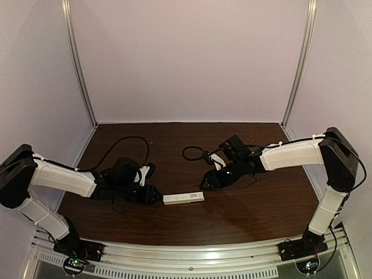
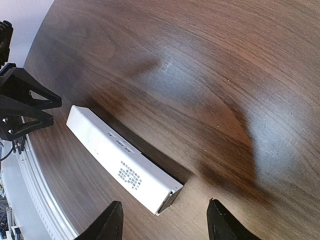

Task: Load the batteries into the remote control
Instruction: Press the battery cover onto the remote control without the battery cover, then pick up the remote control from the center of the board, then pass from the left arm to the right

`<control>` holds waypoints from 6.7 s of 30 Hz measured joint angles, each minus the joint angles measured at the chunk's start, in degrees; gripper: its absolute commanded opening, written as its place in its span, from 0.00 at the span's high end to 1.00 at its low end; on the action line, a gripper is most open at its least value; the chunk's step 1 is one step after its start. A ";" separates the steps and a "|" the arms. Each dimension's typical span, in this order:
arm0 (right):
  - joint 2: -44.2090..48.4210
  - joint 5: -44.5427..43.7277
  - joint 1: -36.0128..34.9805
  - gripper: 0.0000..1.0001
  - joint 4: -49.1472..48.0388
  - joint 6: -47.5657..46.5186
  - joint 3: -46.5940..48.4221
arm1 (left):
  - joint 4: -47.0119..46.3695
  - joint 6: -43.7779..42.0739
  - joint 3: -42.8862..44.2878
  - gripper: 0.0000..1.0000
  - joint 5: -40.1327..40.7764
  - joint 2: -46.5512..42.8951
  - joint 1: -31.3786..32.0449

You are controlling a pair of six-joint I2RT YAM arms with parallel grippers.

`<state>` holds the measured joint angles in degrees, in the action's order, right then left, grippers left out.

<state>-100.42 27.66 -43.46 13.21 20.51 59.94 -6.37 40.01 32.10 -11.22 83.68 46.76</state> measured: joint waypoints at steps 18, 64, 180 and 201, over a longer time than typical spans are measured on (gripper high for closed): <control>-3.54 4.02 0.17 0.53 -2.36 2.25 -1.03 | 0.20 -0.24 3.50 0.71 -0.22 4.28 0.59; -5.68 9.53 2.38 0.79 -2.73 4.57 -1.40 | 2.56 -2.62 10.75 1.00 -0.50 11.91 1.68; 30.77 18.67 29.09 0.23 -18.82 6.36 -22.73 | 45.31 -52.22 62.73 0.80 0.22 42.88 11.41; 41.79 24.22 21.79 0.22 -55.56 13.73 -33.90 | 44.33 -48.28 71.78 0.82 -21.70 26.97 3.91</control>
<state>-58.63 51.88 -21.67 -42.35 34.24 26.04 37.95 -8.27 103.88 -32.93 110.65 50.68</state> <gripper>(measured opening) 0.782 0.295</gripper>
